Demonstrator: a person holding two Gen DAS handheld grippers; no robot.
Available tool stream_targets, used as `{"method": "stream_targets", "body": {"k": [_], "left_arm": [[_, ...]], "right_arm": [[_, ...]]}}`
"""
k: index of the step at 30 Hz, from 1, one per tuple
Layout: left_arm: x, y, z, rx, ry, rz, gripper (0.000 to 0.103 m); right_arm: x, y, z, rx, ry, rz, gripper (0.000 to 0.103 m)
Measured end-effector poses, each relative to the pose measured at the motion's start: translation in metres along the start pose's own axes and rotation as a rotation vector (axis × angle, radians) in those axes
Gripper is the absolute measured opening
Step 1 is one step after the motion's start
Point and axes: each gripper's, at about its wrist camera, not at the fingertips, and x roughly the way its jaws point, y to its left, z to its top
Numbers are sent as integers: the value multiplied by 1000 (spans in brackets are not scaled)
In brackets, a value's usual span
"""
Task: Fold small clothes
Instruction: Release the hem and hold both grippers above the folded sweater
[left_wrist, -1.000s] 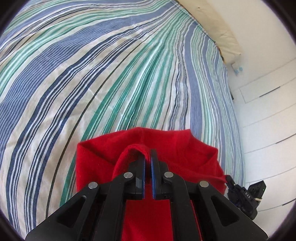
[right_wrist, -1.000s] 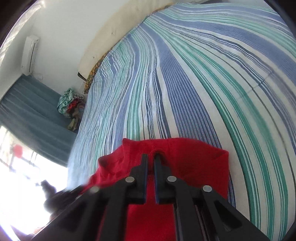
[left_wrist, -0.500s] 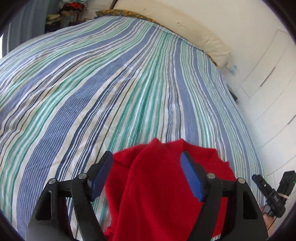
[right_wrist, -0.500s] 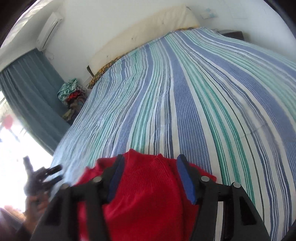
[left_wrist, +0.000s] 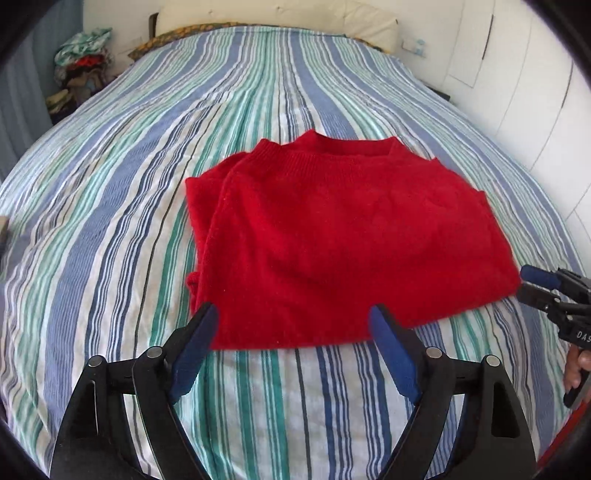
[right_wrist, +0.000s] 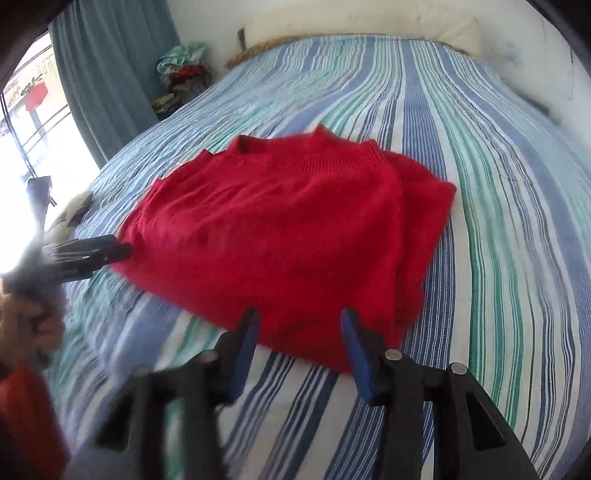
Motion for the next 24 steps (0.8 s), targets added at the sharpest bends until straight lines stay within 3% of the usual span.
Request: {"method": "stream_targets", "body": {"k": [5,11,12,14,24], "left_arm": [[-16,-27,-45,104,-11,88,95],[18,-25,-100,64,125,130,99],[19,-22,-106,48,103,115,100],[17,-21,-109,46,62,105,101],[20,-22,-111,50,69,111,102]], "right_arm": [[-22,41,-24,-91,24,-74,51],[-3,61,-84,-48,69,-168,60],[-5,61,-93,-28,44,-178,63],[-8,58,-101,18,10,-184,67],[-8,53,-109,54,-38,-167,68]]}}
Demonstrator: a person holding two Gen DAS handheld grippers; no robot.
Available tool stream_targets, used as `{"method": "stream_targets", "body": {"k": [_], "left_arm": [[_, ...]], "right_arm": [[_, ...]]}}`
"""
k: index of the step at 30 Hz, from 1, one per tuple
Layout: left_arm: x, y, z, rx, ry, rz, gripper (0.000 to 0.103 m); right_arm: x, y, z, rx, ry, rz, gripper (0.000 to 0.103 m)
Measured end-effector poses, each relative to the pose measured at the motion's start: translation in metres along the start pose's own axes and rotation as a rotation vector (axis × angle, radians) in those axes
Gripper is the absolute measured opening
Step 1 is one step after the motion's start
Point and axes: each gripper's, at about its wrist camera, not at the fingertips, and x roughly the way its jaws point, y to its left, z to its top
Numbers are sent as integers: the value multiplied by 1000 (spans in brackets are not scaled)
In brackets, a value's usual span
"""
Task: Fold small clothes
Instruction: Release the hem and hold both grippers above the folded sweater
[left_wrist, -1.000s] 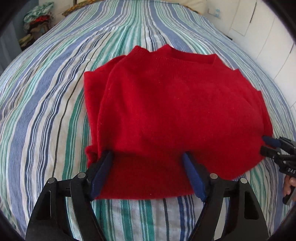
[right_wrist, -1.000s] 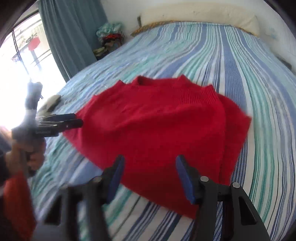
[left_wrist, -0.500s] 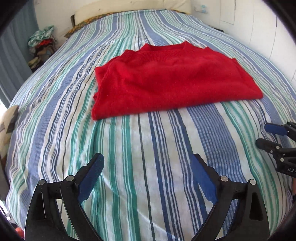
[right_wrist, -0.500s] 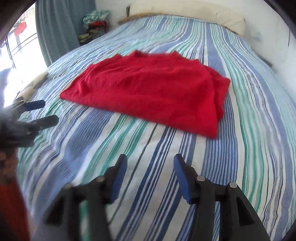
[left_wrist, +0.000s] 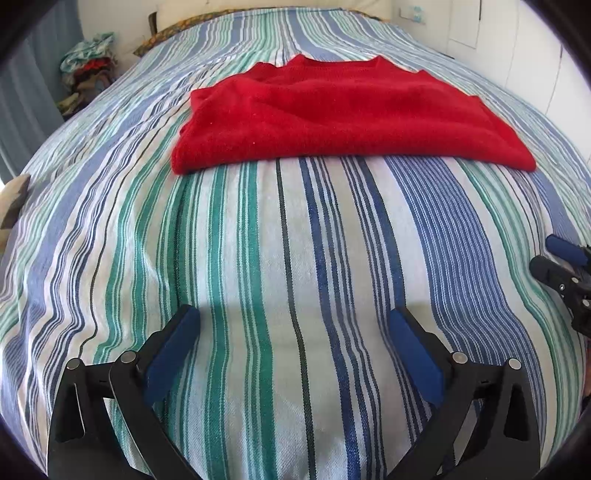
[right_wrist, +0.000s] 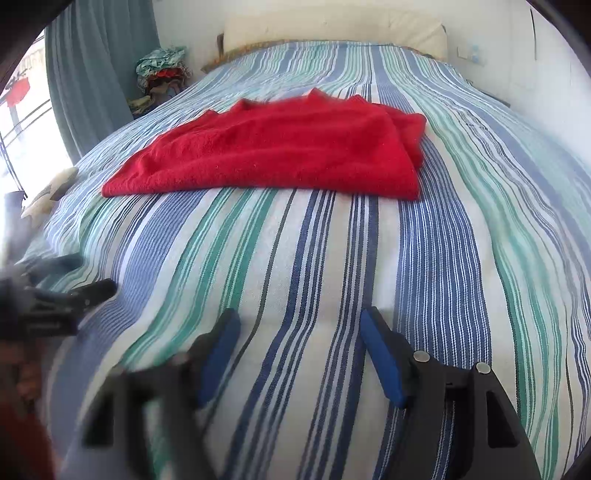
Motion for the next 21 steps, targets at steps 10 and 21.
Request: {"method": "stream_targets", "body": {"k": [10,21], "left_arm": [[0,-2,-1,4,-2,7,102],[1,-3,-1,5,-2,15,102]], "right_arm": [[2,4,-1,-19,-2,-27,69],[2,4,-1,-20,2,-30,70]]}}
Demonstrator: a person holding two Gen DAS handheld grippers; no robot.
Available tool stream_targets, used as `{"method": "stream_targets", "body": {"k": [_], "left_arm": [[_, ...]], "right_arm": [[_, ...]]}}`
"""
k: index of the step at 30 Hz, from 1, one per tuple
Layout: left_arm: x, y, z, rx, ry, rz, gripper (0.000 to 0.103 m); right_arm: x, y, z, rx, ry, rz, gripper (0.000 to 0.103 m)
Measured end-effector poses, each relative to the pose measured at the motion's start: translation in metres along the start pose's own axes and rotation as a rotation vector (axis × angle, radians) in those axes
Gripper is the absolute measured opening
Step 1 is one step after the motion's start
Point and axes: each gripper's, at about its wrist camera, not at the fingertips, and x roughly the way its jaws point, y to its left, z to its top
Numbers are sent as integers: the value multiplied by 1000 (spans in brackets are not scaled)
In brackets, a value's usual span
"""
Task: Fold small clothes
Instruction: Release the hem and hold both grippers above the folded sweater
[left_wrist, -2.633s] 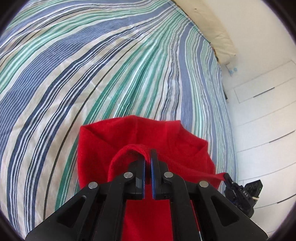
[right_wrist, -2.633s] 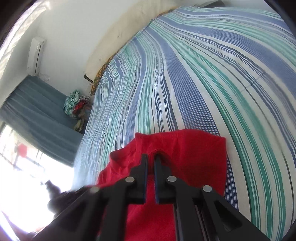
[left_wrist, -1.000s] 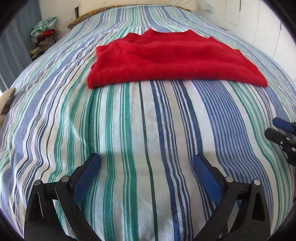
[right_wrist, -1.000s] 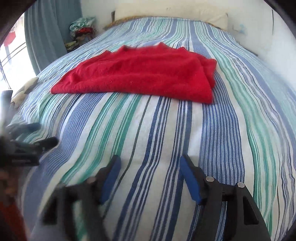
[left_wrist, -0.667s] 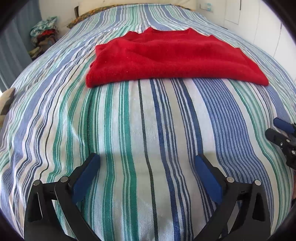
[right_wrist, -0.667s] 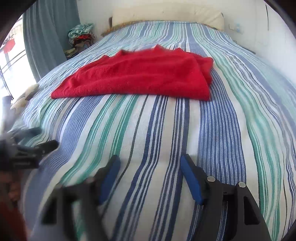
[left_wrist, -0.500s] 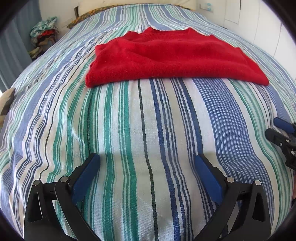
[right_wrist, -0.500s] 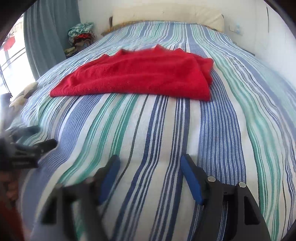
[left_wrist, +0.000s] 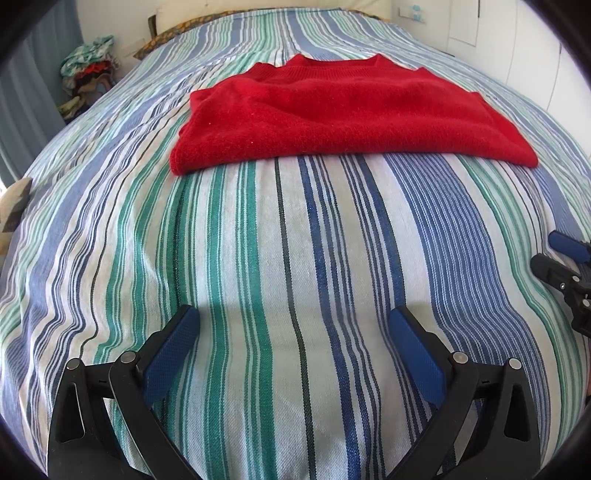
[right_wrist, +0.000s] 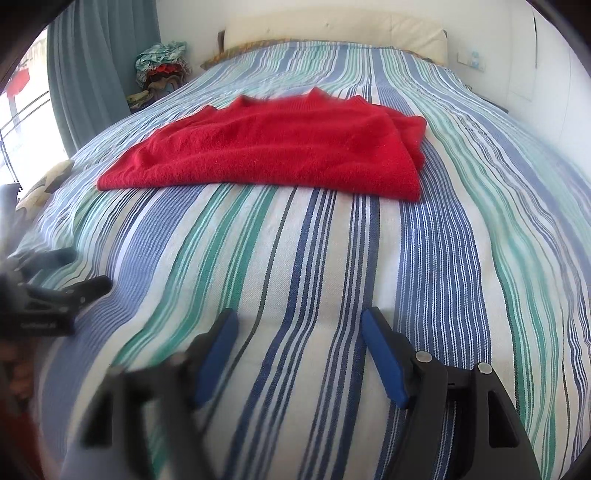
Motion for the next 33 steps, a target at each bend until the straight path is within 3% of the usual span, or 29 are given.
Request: {"method": "stream_targets", "body": {"k": [33], "left_arm": [[-3,1,-2,0,-11,-13,102]], "right_arm": [[1,1,1,-7,14,-15,72]]}}
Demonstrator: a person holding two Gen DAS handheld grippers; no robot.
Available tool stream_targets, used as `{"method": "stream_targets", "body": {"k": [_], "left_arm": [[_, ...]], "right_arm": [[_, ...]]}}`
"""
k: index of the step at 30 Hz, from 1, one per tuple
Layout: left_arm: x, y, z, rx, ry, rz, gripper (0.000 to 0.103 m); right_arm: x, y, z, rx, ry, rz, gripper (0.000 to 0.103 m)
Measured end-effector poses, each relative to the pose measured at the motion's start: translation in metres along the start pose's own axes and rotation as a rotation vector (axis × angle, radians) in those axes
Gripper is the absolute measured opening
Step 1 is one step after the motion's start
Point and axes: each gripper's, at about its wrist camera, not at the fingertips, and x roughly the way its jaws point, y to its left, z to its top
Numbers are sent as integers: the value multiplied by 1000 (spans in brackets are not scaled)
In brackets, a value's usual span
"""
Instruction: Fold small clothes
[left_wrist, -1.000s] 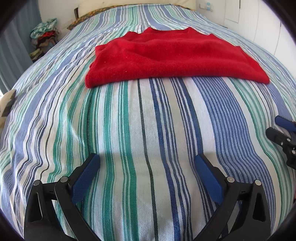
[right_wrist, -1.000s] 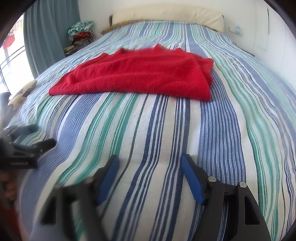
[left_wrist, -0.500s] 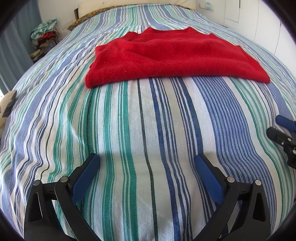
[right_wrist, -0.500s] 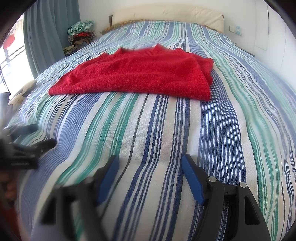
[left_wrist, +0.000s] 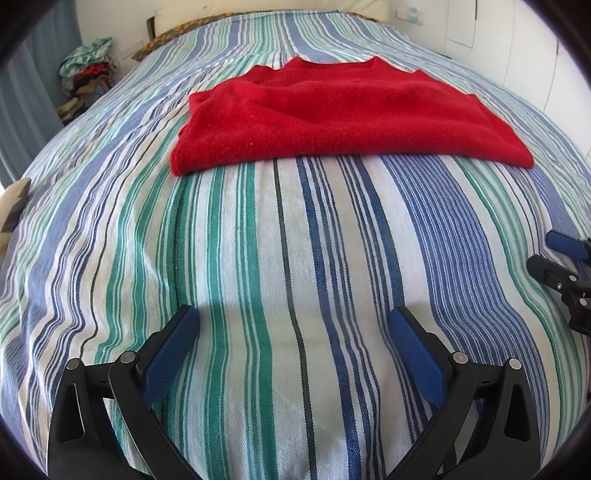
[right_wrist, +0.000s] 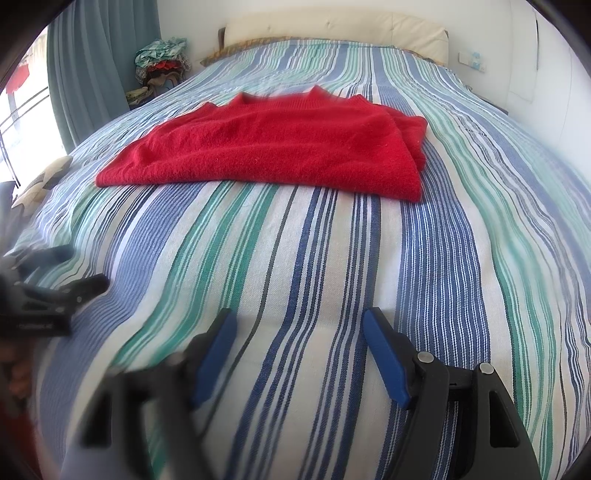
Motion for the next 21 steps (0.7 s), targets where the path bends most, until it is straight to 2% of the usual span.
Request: {"method": "stream_targets", "body": {"k": [4,6,9,11,14,15,16,19,21], "left_arm": [[-1,-1,-1,2,-9,-1,102],[-1,-1,-2,2,-12,-1,102],[0,-1,-2,1,-15,-6,102],[0,-1,-2,1,-17,-9,102],[-1,-1,-3,0,-22,-11,102],[-1,-1,-3,0,-23,-12,102],[-1,-1,-3,0,-24,-12,102],[-1,0,-3,-1,-25,-14,102],[-1,-1,-4,0,-26,-14,102]], "right_arm": [[0,-2,15,3,89,54,78],[-5,-8,36,33,127,119,76],[-16,-17,90,150,77,282,68],[-10,-16,132,246,76,406,62],[36,0,180,389,221,589,53],[55,6,191,424,260,623,51],[73,12,200,446,282,621,51],[133,10,215,507,320,482,51],[163,-1,212,599,352,437,34]]}}
